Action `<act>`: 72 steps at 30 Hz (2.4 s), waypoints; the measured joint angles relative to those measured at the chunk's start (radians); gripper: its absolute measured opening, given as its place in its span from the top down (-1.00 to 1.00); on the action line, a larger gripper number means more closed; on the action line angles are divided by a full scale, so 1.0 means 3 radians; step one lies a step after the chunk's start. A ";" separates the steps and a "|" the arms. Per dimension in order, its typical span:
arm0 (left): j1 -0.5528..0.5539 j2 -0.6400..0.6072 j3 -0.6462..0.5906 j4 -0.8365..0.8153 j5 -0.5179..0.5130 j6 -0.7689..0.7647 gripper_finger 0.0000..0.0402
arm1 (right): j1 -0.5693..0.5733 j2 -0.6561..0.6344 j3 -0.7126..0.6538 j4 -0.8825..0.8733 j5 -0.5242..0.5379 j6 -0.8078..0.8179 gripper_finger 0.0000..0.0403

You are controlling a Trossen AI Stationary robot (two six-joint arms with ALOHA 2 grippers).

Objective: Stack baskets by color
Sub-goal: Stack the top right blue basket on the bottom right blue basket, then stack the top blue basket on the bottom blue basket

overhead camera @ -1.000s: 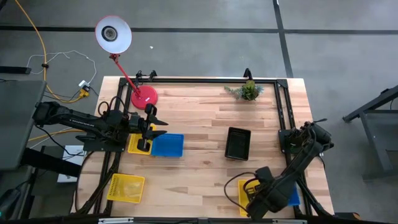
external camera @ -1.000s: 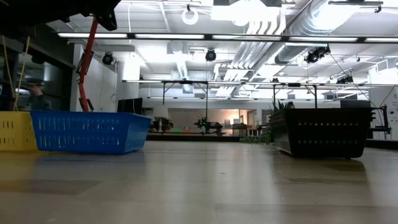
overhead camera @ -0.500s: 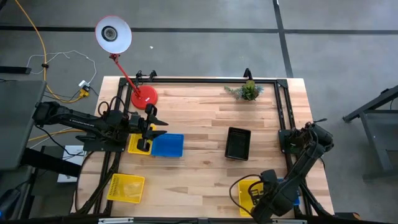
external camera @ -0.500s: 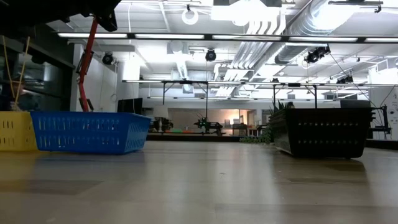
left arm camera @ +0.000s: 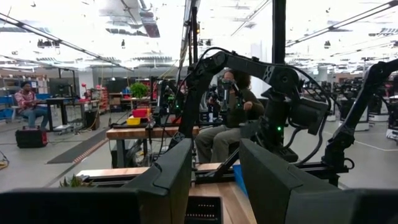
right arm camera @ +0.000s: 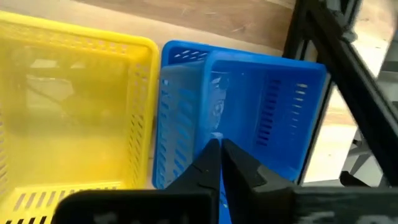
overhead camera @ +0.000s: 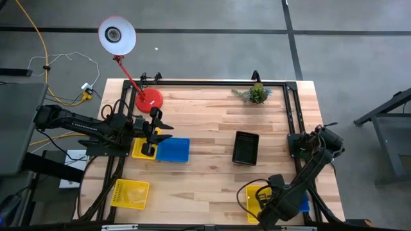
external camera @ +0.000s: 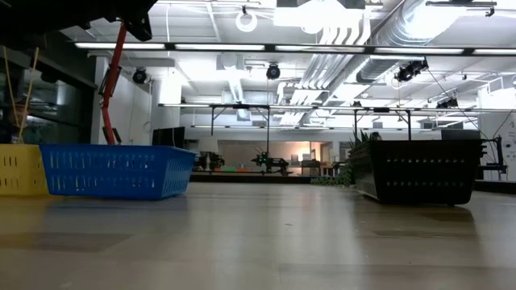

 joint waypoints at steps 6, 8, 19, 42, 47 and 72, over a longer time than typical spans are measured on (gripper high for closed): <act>0.0000 0.0000 0.0000 -0.0002 0.0000 -0.0077 0.39 | 0.0000 0.0000 -0.0110 0.0081 0.0010 -0.0005 1.00; 0.0000 -0.0001 0.0000 -0.0002 0.0000 -0.0076 0.39 | 0.0000 0.0001 -0.0134 0.0083 0.0009 0.0004 1.00; -0.0001 -0.0001 0.0000 -0.0003 0.0000 -0.0076 0.39 | 0.0000 0.0004 0.0024 -0.0171 -0.0010 -0.0045 1.00; -0.0001 0.0000 0.0000 -0.0013 0.0000 -0.0076 0.39 | 0.0065 -0.0042 0.0013 0.0122 0.0445 -0.0220 1.00; 0.0000 0.0000 0.0000 -0.0012 0.0000 -0.0076 0.39 | 0.0066 -0.0042 0.0013 0.0122 0.0434 -0.0219 1.00; -0.0001 0.0000 0.0000 -0.0012 -0.0001 -0.0078 0.39 | 0.0069 -0.0039 -0.0046 0.0391 0.1195 -0.0474 1.00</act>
